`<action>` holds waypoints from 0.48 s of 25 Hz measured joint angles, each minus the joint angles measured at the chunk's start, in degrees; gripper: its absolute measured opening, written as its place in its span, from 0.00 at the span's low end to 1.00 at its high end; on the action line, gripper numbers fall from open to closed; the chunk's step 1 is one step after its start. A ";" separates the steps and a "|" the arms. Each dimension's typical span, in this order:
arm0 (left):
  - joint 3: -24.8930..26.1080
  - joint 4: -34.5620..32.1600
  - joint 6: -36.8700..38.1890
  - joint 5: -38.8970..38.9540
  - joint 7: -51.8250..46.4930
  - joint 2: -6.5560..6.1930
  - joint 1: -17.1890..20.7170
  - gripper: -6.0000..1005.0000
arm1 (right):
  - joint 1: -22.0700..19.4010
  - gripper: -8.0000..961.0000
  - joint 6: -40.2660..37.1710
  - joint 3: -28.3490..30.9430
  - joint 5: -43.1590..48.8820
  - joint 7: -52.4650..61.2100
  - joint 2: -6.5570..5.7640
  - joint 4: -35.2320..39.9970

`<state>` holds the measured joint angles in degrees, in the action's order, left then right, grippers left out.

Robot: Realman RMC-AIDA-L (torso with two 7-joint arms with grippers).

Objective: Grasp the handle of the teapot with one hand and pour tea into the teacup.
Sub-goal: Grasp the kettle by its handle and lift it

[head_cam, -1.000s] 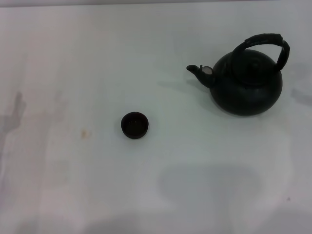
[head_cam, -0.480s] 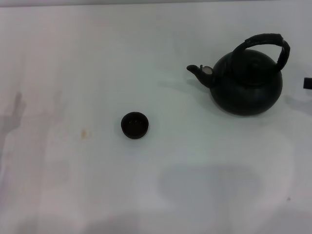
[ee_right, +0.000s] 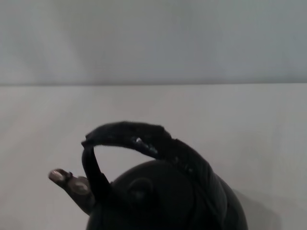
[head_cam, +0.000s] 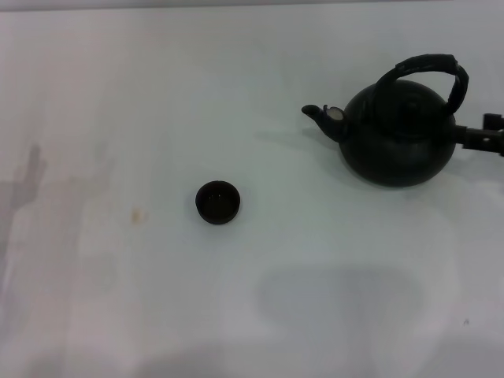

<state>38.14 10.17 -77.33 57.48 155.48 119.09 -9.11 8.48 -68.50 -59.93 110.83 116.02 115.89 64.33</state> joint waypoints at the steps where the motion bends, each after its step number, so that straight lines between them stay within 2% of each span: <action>1: 0.00 0.00 0.00 0.00 0.00 0.00 -0.03 0.86 | -0.03 0.89 1.03 -1.07 0.00 0.00 -0.04 0.00; 12: 0.00 -0.15 -0.01 0.00 0.00 0.00 -0.04 0.86 | 0.79 0.86 3.55 -2.12 -1.93 0.31 -0.24 -0.43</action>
<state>38.14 10.02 -77.34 57.48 155.48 119.09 -9.14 9.27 -64.95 -62.05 108.90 116.33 115.65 63.89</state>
